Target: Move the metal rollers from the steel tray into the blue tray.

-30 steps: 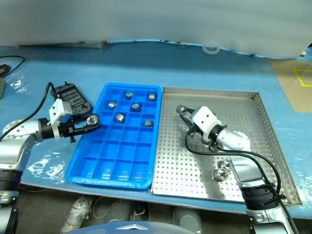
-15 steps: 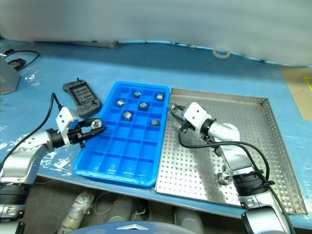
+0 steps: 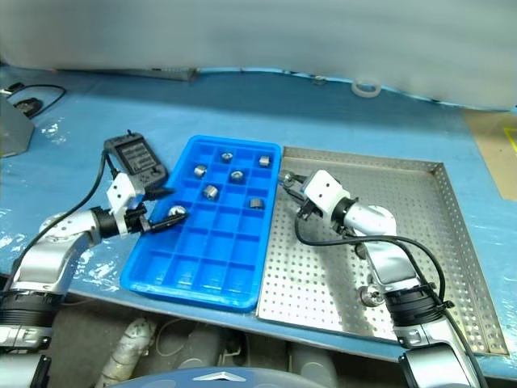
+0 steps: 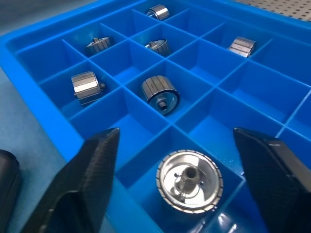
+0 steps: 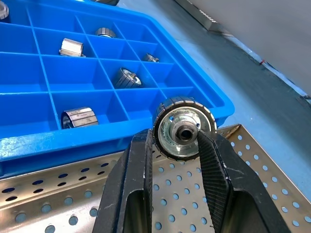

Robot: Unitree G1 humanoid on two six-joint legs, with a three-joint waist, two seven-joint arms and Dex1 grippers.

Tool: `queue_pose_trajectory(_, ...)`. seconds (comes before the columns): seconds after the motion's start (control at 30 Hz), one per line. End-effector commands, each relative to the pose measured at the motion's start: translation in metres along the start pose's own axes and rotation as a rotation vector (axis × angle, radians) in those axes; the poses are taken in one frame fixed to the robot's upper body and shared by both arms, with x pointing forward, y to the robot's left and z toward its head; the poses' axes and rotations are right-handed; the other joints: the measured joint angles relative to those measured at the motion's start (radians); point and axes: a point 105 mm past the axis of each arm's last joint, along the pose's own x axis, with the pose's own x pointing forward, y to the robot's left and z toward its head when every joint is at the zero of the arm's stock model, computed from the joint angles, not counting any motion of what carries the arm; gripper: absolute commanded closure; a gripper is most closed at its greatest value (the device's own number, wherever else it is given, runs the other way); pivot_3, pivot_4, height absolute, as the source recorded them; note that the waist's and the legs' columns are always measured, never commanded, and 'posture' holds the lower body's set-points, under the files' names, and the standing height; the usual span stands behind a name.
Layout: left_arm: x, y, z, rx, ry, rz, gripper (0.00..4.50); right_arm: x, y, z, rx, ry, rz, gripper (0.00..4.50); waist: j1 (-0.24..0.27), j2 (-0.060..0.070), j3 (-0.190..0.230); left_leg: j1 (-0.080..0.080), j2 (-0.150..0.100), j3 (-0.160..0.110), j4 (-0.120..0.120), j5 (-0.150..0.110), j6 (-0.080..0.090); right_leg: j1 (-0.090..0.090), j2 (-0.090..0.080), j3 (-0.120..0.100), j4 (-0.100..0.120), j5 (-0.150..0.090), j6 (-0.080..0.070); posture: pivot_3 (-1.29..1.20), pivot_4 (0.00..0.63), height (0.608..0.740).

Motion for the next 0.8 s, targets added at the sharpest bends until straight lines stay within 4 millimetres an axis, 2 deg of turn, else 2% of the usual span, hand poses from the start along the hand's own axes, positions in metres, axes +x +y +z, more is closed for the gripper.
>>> queue_pose_trajectory(0.03, 0.010, -0.008, 0.006, -0.012, -0.021, -0.058, 0.19, -0.003, -0.007, 0.013, -0.030, -0.048, -0.028, 3.48, -0.001, 0.000, 0.000, 0.000, 0.000, 0.000, 0.000, 0.000, 0.000, 0.000, 0.000, 0.000, 0.000, 0.000, 0.000, -0.06, 0.150, 0.740)
queue_pose_trajectory(0.23, 0.019, 0.012, 0.048, -0.154, -0.211, -0.013, 0.19, -0.003, -0.013, 0.024, -0.049, -0.072, -0.024, 3.48, -0.003, 0.000, 0.000, -0.001, 0.000, 0.000, 0.000, 0.000, 0.000, -0.001, 0.000, -0.001, 0.000, 0.000, 0.000, -0.07, 0.150, 0.740)
queue_pose_trajectory(0.37, 0.032, 0.009, 0.055, -0.179, -0.232, -0.052, 0.19, -0.001, -0.009, 0.026, -0.076, -0.070, 0.027, 3.48, -0.007, 0.000, 0.000, -0.001, 0.000, 0.000, 0.000, 0.000, 0.000, -0.001, 0.000, -0.001, 0.000, 0.000, 0.000, -0.08, 0.150, 0.740)
queue_pose_trajectory(0.43, 0.043, 0.004, 0.059, -0.188, -0.249, -0.078, 0.19, 0.000, -0.011, 0.026, -0.080, -0.068, 0.021, 3.48, -0.007, 0.000, 0.000, -0.001, 0.000, 0.000, -0.001, 0.000, 0.000, -0.001, 0.000, -0.001, -0.001, 0.000, 0.000, -0.08, 0.150, 0.740)
queue_pose_trajectory(0.5, 0.064, -0.008, 0.069, -0.231, -0.284, -0.143, 0.19, 0.000, -0.016, 0.029, -0.080, -0.077, -0.003, 3.48, -0.003, 0.000, 0.000, -0.002, 0.000, 0.000, -0.001, 0.000, 0.000, -0.001, 0.000, -0.001, -0.001, 0.000, 0.000, -0.09, 0.150, 0.740)
queue_pose_trajectory(0.57, 0.088, -0.026, 0.084, -0.292, -0.333, -0.243, 0.19, 0.000, -0.017, 0.033, -0.085, -0.087, -0.014, 3.48, 0.004, 0.000, 0.000, -0.003, 0.000, 0.000, 0.000, 0.001, 0.002, -0.001, 0.000, -0.003, -0.001, 0.000, 0.000, -0.11, 0.150, 0.740)
queue_pose_trajectory(0.67, 0.111, -0.044, 0.109, -0.400, -0.409, -0.372, 0.19, -0.001, -0.016, 0.041, -0.105, -0.101, -0.015, 3.48, -0.002, -0.001, 0.000, -0.007, 0.000, 0.000, 0.001, 0.003, 0.007, -0.002, -0.001, -0.004, -0.002, 0.001, -0.002, -0.15, 0.150, 0.740)
queue_pose_trajectory(0.73, 0.121, -0.057, 0.123, -0.418, -0.438, -0.460, 0.19, -0.002, -0.015, 0.046, -0.120, -0.108, -0.017, 3.48, -0.012, -0.001, 0.001, -0.008, 0.000, 0.000, 0.002, 0.004, 0.008, -0.003, -0.001, -0.004, -0.002, 0.002, -0.003, -0.18, 0.150, 0.740)
queue_pose_trajectory(0.8, 0.130, -0.061, 0.128, -0.427, -0.437, -0.489, 0.19, -0.003, -0.016, 0.049, -0.124, -0.110, -0.025, 3.48, -0.025, -0.001, 0.001, -0.008, 0.001, 0.000, 0.002, 0.004, 0.008, -0.004, -0.001, -0.004, -0.002, 0.002, -0.003, -0.18, 0.150, 0.740)
